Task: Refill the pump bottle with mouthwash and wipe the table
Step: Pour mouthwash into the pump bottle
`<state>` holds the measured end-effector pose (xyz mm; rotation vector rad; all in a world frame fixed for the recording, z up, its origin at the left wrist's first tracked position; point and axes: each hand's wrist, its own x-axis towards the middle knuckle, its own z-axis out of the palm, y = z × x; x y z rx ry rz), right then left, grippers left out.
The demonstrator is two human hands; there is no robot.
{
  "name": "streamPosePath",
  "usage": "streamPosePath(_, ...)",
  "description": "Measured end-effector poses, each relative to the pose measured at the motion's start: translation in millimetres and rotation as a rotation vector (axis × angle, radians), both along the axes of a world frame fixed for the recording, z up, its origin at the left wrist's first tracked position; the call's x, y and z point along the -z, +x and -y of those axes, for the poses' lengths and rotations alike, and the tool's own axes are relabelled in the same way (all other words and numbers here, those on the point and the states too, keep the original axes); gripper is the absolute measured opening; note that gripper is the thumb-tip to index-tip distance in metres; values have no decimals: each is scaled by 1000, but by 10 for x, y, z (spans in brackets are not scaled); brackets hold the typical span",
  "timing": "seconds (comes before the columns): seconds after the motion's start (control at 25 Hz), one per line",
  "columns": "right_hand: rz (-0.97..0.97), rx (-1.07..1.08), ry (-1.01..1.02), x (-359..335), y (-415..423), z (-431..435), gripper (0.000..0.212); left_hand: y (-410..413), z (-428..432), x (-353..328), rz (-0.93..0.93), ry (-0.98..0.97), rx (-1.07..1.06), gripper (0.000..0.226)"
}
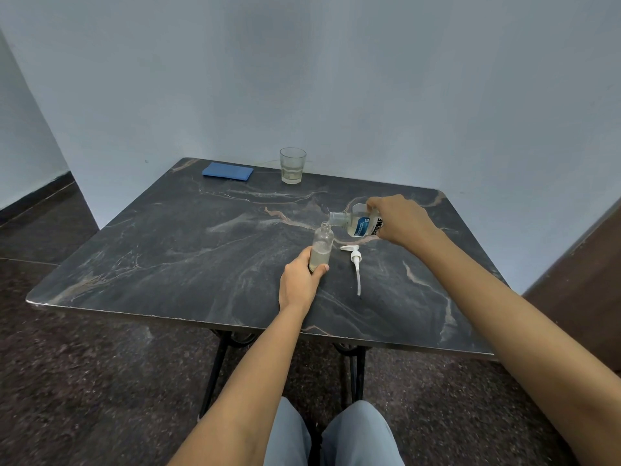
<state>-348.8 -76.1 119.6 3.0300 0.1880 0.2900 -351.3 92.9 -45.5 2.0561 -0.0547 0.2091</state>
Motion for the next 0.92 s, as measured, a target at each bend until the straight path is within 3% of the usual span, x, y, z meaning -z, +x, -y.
streamPosePath(0.92,14,-5,-35,-42,-34,-38,36,-12,-5,-4,6,-13,2,34)
